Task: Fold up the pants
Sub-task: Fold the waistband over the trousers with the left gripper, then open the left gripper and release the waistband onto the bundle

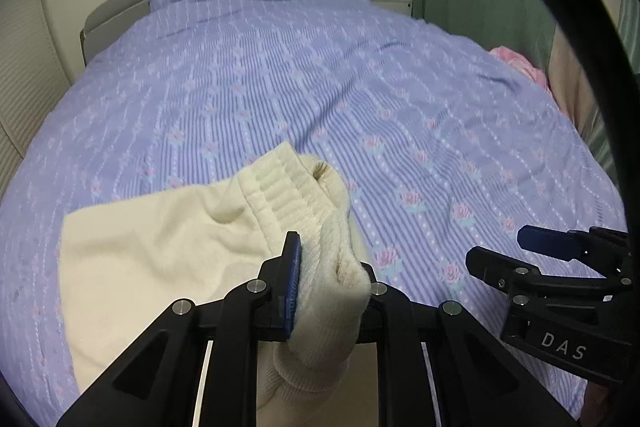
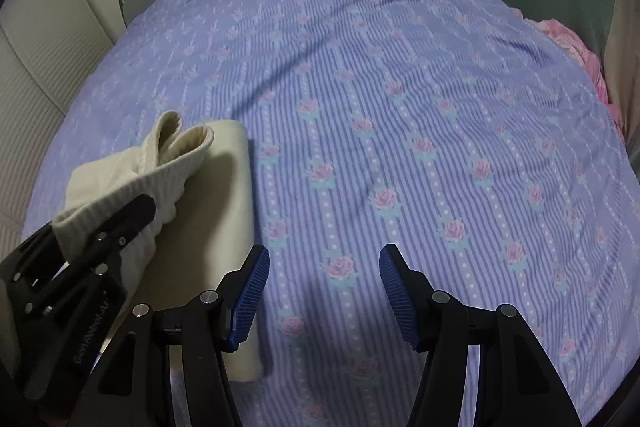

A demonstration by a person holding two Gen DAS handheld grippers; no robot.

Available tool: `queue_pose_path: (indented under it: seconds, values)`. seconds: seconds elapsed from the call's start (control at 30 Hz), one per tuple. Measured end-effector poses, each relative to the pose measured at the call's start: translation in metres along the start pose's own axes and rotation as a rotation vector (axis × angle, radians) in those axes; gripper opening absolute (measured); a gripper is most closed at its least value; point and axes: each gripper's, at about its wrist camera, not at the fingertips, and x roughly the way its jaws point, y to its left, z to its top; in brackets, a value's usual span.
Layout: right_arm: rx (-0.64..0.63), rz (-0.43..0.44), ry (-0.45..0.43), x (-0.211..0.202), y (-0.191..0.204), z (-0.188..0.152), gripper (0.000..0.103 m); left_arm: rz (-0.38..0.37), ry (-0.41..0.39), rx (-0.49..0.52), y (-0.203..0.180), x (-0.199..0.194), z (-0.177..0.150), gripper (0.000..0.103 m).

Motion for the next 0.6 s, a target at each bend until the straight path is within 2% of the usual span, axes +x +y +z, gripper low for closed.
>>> queue_pose_path:
  seconds: [0.23,0.27,0.4,0.47,0.6]
  values:
    - [0.000,0.007,0.017,0.006,-0.009,-0.001,0.059,0.015,0.024,-0.008,-0.010,0.003,0.002,0.020]
    - [-0.002,0.004,0.018,0.006,-0.010,-0.001,0.059,0.008,0.029,-0.016,-0.010,0.003,0.002,0.022]
    - [-0.003,0.007,0.019,0.001,-0.011,0.000,0.059,-0.052,0.032,-0.049,-0.010,0.002,0.005,0.045]
    - [-0.006,0.005,0.017,-0.001,-0.011,-0.001,0.059,-0.045,0.008,-0.047,-0.012,-0.003,0.005,0.049]
    - [-0.014,-0.008,0.006,-0.009,-0.012,-0.002,0.059,-0.058,-0.011,-0.081,-0.008,-0.017,0.008,0.049]
